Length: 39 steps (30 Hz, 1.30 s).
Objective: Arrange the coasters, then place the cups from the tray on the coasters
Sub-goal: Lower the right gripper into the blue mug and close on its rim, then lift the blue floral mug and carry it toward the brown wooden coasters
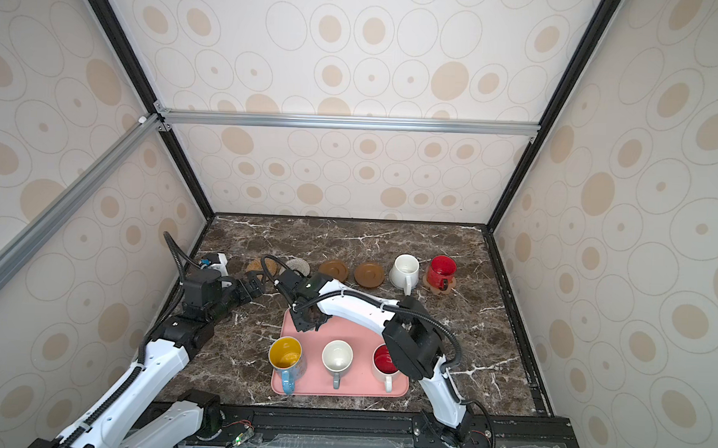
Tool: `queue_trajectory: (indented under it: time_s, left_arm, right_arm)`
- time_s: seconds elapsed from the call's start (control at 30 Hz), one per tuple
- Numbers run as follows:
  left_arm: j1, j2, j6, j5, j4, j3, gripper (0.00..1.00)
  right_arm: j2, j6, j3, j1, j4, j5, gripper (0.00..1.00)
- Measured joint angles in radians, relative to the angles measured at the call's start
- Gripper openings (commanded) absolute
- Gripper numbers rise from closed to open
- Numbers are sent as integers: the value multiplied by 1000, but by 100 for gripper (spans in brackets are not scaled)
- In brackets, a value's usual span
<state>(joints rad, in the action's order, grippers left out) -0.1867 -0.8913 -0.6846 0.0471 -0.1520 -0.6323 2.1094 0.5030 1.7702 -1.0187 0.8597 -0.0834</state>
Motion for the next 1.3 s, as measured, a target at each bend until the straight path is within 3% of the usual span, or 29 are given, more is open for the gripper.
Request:
queue_trajectory:
  time_s: [0.23, 0.63, 1.3]
  left_arm:
    - [0, -2, 0, 4, 0, 0, 100]
    - [1, -5, 0, 11, 1, 0, 100]
    - [1, -8, -1, 12, 1, 0, 100]
  right_arm:
    - [18, -5, 0, -2, 1, -1, 29]
    - [30, -19, 0, -4, 2, -26, 19]
    - [-12, -30, -62, -11, -33, -62, 16]
